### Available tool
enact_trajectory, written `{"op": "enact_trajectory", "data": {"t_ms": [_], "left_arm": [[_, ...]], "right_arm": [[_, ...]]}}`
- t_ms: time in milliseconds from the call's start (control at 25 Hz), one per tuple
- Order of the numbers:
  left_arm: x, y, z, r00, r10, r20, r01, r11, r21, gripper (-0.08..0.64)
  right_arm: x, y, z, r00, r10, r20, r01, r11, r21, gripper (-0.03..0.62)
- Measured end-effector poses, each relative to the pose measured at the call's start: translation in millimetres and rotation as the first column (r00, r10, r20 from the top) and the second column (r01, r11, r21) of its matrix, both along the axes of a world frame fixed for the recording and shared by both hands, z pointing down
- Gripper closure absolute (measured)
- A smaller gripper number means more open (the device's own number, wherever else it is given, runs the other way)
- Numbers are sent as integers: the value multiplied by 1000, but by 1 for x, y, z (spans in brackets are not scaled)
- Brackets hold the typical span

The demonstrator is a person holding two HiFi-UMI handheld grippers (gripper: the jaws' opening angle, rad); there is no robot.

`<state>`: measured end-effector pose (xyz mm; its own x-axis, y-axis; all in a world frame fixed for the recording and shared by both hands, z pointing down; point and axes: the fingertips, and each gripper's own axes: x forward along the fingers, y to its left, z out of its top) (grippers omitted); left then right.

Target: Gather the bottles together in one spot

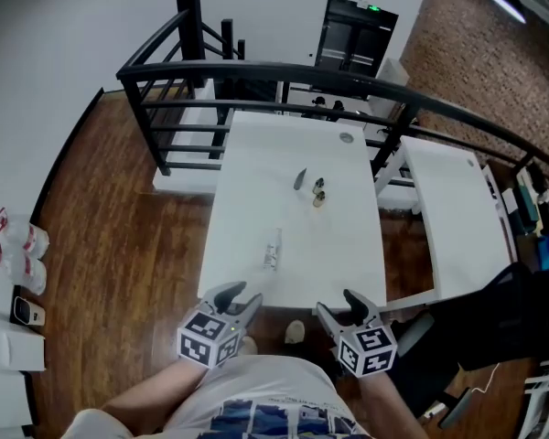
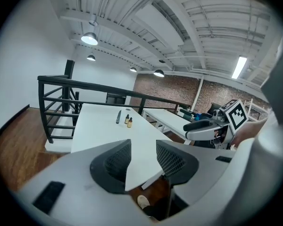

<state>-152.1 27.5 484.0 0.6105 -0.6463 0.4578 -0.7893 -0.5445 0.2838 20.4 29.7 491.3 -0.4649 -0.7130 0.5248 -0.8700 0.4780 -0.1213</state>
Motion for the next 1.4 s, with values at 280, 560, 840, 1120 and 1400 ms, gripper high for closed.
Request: {"op": "enact_trajectory", "data": {"t_ms": [280, 560, 840, 1120, 1400], "left_arm": [[4, -22, 28, 999, -1, 39, 2, 999, -41, 407], [30, -86, 109, 974, 52, 222, -9, 981, -193, 348], [47, -149, 191, 890, 119, 441, 56, 930, -363, 347], [67, -156, 228, 832, 224, 508, 52, 879, -474, 367], [110, -166, 178, 983, 46, 179, 31, 916, -401, 376]], "right_arm": [[5, -8, 6, 1000, -12, 0, 12, 1000, -16, 284], [32, -29, 13, 1000, -30, 5, 30, 999, -42, 284], [71, -63, 16, 998, -53, 20, 54, 997, -60, 284], [105, -95, 28, 995, -84, 56, 88, 993, -77, 284], [105, -121, 36, 972, -142, 185, 164, 981, -107, 284]]}}
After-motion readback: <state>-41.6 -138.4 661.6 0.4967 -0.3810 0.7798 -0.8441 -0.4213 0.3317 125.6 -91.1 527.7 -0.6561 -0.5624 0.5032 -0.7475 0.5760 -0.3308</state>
